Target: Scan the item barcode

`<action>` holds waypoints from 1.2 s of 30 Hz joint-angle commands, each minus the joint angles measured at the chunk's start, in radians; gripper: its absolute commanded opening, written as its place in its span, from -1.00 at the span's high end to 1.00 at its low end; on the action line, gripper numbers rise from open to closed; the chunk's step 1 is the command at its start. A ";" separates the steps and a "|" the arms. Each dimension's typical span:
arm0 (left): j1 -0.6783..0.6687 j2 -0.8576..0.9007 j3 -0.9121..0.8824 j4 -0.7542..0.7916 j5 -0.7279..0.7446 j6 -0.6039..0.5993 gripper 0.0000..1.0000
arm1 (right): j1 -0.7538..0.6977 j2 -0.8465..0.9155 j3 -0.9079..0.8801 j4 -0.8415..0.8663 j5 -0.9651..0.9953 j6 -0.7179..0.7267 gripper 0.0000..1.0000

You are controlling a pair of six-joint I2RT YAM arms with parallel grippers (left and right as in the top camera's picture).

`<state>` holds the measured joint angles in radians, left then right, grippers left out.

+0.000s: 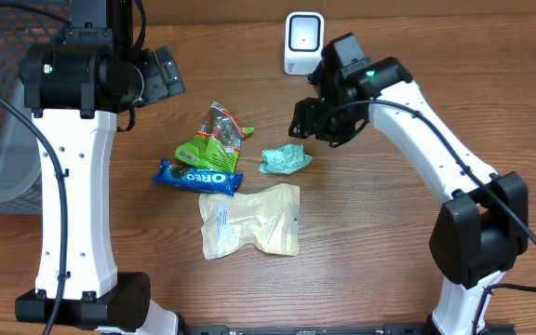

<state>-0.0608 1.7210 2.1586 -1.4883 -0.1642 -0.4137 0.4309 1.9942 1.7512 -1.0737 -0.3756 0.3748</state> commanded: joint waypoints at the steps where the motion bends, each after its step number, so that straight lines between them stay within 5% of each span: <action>1: 0.001 0.007 0.003 0.005 0.008 -0.014 -1.00 | 0.016 0.026 -0.035 0.029 0.077 0.215 -0.27; 4: 0.001 0.007 0.003 0.004 0.008 -0.014 -1.00 | 0.031 0.043 -0.056 0.030 0.114 0.282 -0.58; 7: 0.001 0.007 0.003 0.005 0.008 -0.014 -1.00 | 0.044 0.071 -0.070 0.040 0.113 0.309 -0.66; 19: 0.001 0.007 0.003 0.008 0.009 -0.014 -1.00 | 0.072 0.166 -0.109 0.165 0.114 0.309 -0.46; 31: 0.001 0.007 0.003 0.009 0.021 -0.014 -1.00 | 0.074 0.200 -0.095 0.124 0.127 0.221 0.63; 36: 0.001 0.007 0.003 0.019 0.034 -0.014 -0.99 | 0.056 0.198 0.014 -0.034 0.156 0.001 0.69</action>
<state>-0.0608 1.7210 2.1586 -1.4746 -0.1467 -0.4137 0.4973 2.1830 1.6917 -1.0630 -0.2535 0.5304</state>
